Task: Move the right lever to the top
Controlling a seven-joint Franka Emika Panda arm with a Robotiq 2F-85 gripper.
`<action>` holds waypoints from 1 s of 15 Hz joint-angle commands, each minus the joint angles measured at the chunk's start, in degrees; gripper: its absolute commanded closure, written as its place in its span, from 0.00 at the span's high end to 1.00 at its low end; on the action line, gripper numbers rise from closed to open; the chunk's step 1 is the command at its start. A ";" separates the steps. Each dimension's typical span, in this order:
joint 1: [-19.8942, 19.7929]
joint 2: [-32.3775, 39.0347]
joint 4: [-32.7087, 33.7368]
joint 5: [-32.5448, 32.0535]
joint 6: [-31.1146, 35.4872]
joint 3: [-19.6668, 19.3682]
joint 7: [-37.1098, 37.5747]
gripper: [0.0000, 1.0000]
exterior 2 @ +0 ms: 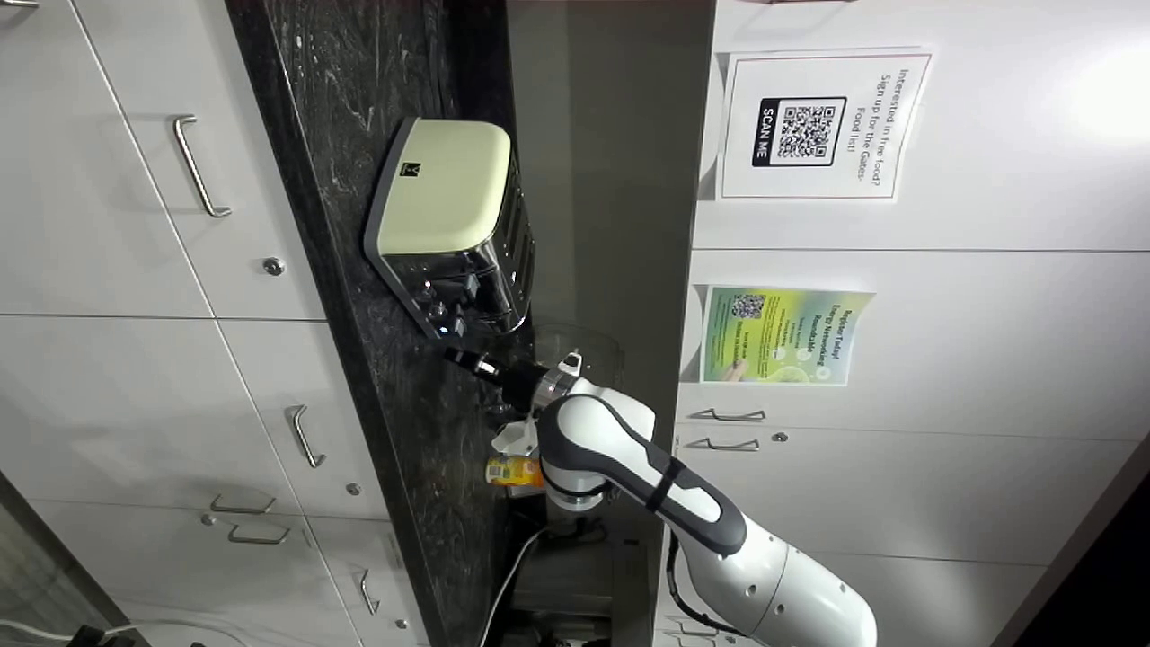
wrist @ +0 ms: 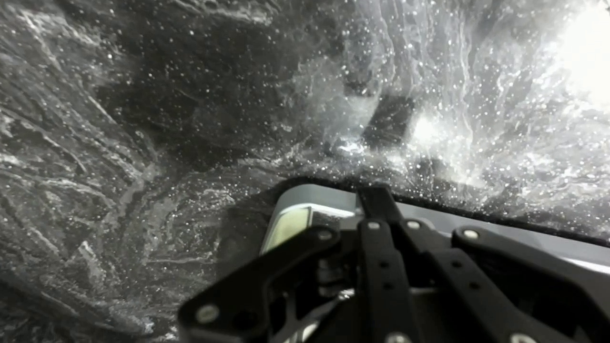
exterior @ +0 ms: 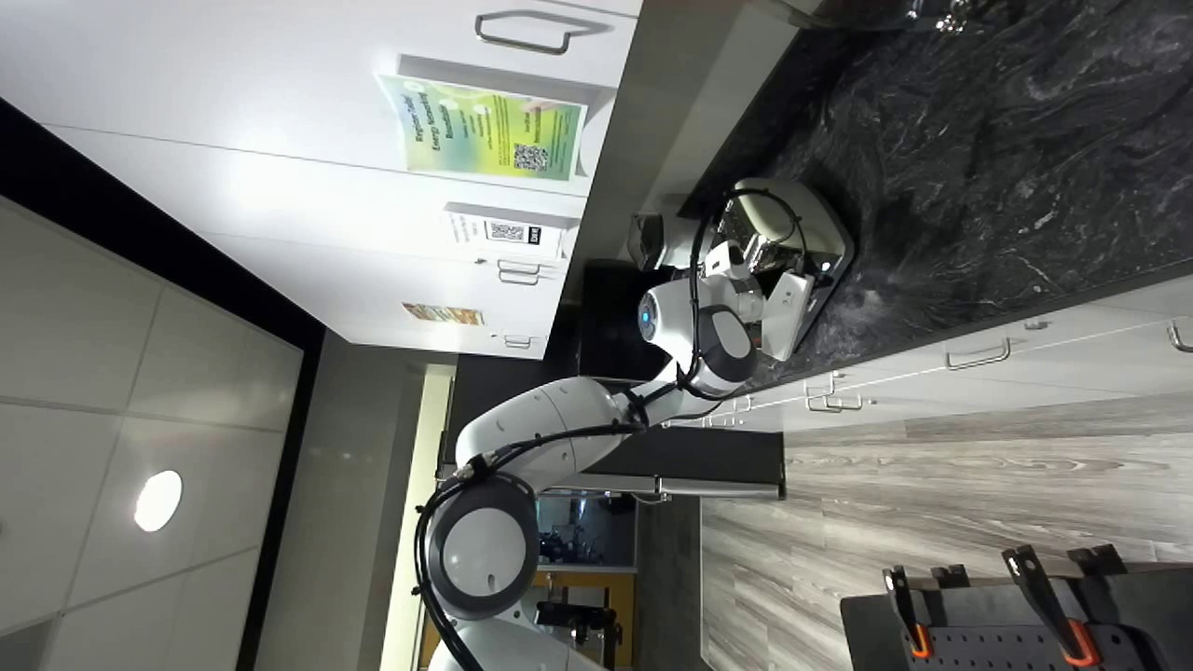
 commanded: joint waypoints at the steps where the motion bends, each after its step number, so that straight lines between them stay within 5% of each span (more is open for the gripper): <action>1: -4.86 3.57 1.92 0.57 4.00 4.40 -1.90 0.00; 15: -16.85 11.12 4.91 -3.94 7.35 15.68 -0.59 0.00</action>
